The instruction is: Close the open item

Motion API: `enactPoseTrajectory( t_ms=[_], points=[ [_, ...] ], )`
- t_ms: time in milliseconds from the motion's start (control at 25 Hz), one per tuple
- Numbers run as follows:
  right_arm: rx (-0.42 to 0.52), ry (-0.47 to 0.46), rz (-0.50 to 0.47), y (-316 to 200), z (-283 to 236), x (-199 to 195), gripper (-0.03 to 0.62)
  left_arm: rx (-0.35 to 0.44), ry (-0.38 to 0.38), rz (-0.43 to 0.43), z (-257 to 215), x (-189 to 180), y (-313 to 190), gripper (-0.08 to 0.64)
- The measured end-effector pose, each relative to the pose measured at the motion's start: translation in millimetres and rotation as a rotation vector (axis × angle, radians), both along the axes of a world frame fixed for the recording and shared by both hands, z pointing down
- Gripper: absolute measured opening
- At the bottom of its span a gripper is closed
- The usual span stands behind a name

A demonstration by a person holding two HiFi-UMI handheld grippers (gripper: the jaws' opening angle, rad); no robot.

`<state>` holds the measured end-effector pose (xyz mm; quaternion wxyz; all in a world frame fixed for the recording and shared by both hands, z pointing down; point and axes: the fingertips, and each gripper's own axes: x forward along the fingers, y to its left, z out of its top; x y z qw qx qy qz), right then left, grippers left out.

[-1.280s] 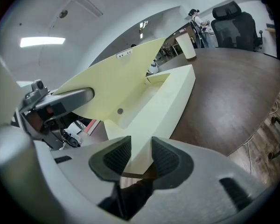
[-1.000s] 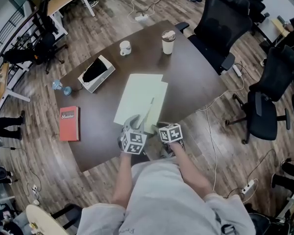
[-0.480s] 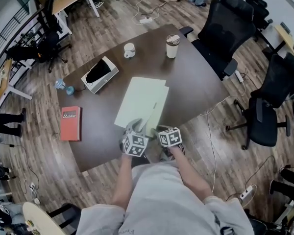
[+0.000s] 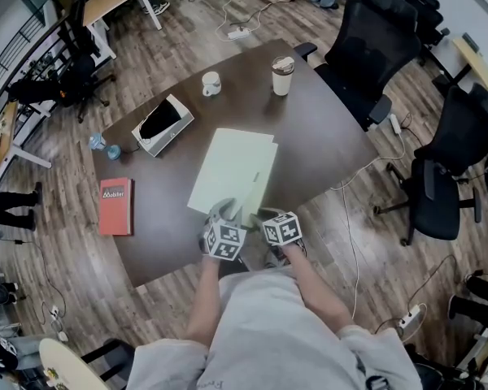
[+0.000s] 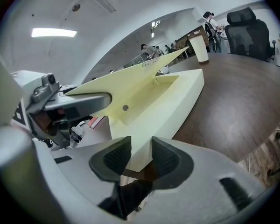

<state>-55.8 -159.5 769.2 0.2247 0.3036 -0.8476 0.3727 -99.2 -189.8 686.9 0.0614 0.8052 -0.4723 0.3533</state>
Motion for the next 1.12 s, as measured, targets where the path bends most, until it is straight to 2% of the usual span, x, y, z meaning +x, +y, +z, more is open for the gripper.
enactPoseTrajectory(
  t_ms=[160,240,320,480,640,840,960,1120],
  points=[
    [0.046,-0.039,0.016,-7,-13,4,0.127,0.010,-0.052,0.018,5,-2,1,0.049],
    [0.054,-0.109,0.072,-18,-25,9,0.128,0.018,-0.076,0.021,5,-3,0,0.051],
    [0.043,-0.222,0.139,-29,-41,14,0.135,0.026,-0.089,0.021,5,-2,-1,0.051],
    [0.006,-0.428,0.217,-39,-74,13,0.137,0.038,-0.113,0.025,8,0,-1,0.052],
    [-0.052,-0.524,0.220,-38,-89,-2,0.155,0.041,-0.149,0.044,13,1,1,0.054],
    [-0.180,-0.667,0.284,-37,-94,-11,0.158,0.045,-0.155,0.049,12,3,2,0.054],
    [-0.207,-0.682,0.283,-38,-94,-14,0.153,0.045,-0.159,0.061,13,5,3,0.055],
    [-0.234,-0.674,0.276,-35,-92,-18,0.074,0.051,-0.163,0.065,15,5,4,0.062]
  ],
)
